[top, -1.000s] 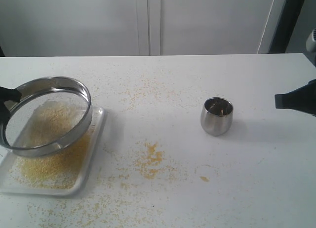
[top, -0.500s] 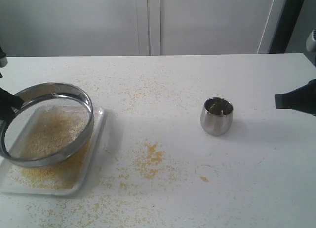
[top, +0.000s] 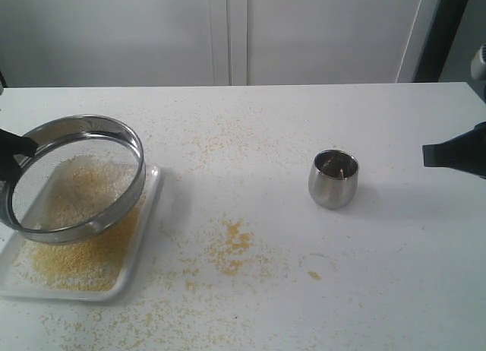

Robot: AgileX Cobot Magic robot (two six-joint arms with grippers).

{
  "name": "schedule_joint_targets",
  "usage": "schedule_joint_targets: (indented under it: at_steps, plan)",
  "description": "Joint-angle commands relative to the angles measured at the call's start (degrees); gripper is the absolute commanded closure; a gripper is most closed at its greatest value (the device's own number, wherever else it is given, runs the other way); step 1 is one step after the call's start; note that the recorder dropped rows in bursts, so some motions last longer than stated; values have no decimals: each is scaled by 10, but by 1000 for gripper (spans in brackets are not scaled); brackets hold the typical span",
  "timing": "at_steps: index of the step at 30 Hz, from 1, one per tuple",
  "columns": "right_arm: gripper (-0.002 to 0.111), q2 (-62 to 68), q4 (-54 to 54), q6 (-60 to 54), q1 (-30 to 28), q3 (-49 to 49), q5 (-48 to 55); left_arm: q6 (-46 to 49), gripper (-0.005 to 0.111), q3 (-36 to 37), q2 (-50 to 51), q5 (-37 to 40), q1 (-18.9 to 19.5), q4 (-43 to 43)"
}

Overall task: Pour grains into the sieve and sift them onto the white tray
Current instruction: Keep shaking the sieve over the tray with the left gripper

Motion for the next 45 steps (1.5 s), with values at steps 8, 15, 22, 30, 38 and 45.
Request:
schedule_joint_targets:
  at_steps: [8,15,22,30,38,45]
  plan:
    - [108,-4,0,3,-3,2,-7,-44,107,-2,-9,6,3,-21]
    - [108,-4,0,3,-3,2,-7,-83,107,-2,-10,13,17,-17]
    - [108,-4,0,3,-3,2,-7,85,107,-2,-9,47,-11,-34]
    - [108,-4,0,3,-3,2,-7,38,107,-2,-10,26,-2,-33]
    - [108,-4,0,3,-3,2,-7,-45,107,-2,-10,17,22,-32]
    - [108,-4,0,3,-3,2,-7,-73,107,-2,-10,13,48,-16]
